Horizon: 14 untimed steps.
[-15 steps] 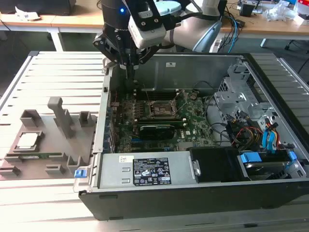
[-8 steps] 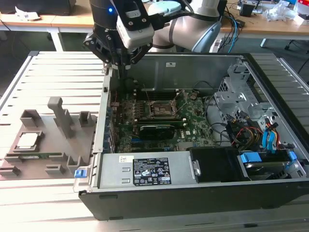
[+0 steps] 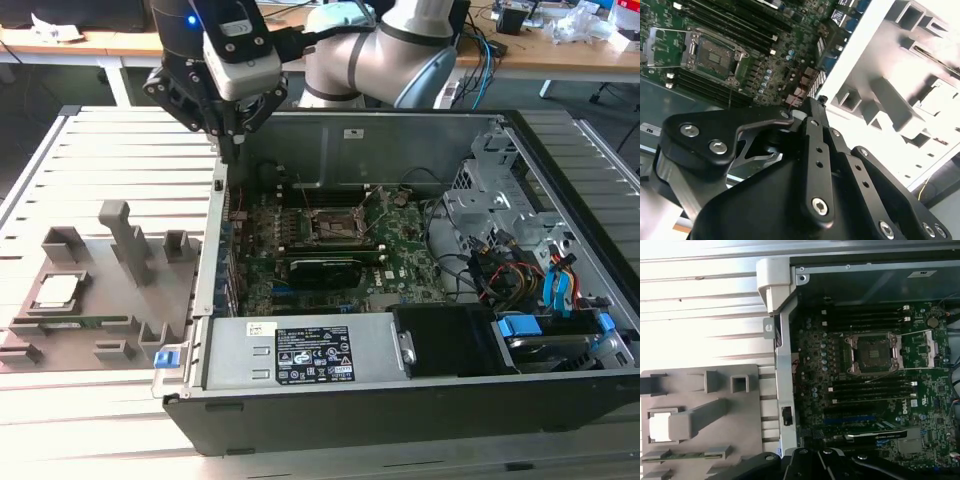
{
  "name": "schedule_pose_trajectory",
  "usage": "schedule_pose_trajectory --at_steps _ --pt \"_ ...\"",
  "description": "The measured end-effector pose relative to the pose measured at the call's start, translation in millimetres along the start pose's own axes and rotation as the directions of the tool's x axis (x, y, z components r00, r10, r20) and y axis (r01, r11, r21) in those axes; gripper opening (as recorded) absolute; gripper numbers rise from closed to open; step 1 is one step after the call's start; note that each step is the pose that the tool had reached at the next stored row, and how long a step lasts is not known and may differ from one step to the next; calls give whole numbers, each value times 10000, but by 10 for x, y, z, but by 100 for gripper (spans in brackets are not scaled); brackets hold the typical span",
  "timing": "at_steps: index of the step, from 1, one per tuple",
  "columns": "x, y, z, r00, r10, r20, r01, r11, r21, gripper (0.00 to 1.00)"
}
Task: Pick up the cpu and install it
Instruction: 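Reach for the cpu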
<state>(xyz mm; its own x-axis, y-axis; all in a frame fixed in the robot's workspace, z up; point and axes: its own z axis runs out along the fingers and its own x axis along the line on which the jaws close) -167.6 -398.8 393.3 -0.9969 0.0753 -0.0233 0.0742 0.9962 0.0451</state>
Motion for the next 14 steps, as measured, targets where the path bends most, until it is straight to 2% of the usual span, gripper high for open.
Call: schedule_pose_trajectory --at_steps 4,6,14 --pt "129 -10 -3 10000 0 0 0 10000 0 11" --pt "155 -12 -4 10000 0 0 0 10000 -1 11" --pt "329 -25 -9 10000 -1 0 1 10000 0 11"
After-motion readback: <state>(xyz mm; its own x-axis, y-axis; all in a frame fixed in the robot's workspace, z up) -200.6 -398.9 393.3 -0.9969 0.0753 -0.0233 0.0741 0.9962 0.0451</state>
